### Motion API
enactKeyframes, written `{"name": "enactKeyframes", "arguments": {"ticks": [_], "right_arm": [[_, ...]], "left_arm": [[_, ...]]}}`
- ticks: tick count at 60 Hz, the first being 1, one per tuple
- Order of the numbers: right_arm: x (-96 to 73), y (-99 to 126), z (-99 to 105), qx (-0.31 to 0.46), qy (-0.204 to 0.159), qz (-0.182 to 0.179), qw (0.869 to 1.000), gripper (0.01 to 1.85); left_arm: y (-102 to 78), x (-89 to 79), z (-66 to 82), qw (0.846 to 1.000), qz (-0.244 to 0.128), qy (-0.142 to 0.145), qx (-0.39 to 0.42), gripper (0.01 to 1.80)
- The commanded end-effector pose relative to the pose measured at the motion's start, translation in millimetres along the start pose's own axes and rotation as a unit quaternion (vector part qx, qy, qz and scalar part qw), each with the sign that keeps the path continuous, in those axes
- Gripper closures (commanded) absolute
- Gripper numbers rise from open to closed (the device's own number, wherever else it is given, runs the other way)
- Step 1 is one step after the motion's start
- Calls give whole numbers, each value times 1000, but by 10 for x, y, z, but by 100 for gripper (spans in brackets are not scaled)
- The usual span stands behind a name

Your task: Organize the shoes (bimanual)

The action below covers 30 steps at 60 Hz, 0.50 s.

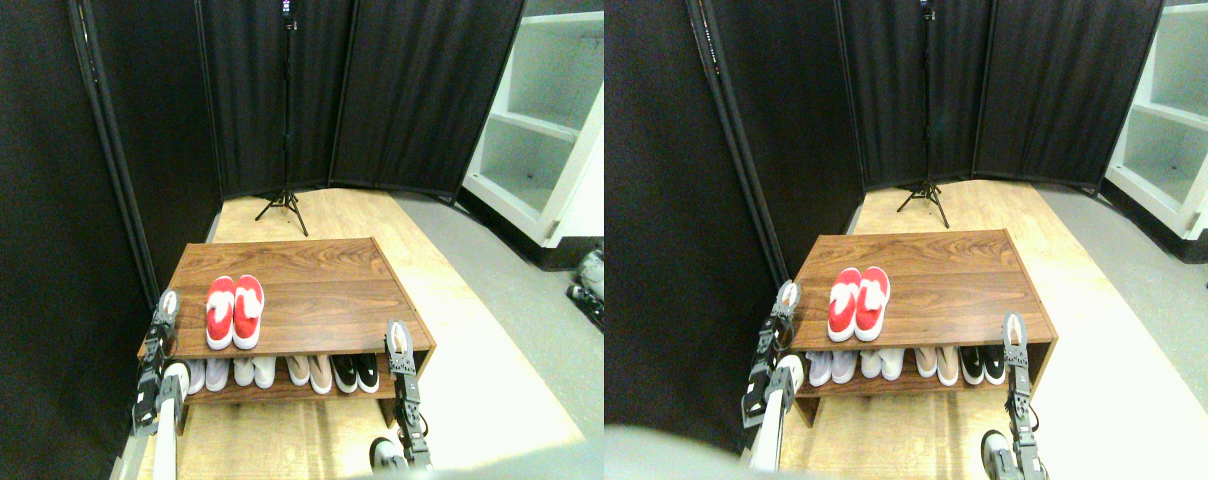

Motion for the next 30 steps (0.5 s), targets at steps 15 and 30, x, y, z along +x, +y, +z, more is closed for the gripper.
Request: {"name": "enactKeyframes", "arguments": {"ticks": [15, 30], "right_arm": [[6, 103, -8, 13, -2, 15, 1000, 185], [6, 104, -43, 17, 5, 19, 1000, 185]], "left_arm": [[-152, -571, 107, 998, -34, -18, -57, 180], [-143, -965, 26, 995, -14, -26, -96, 180]]}}
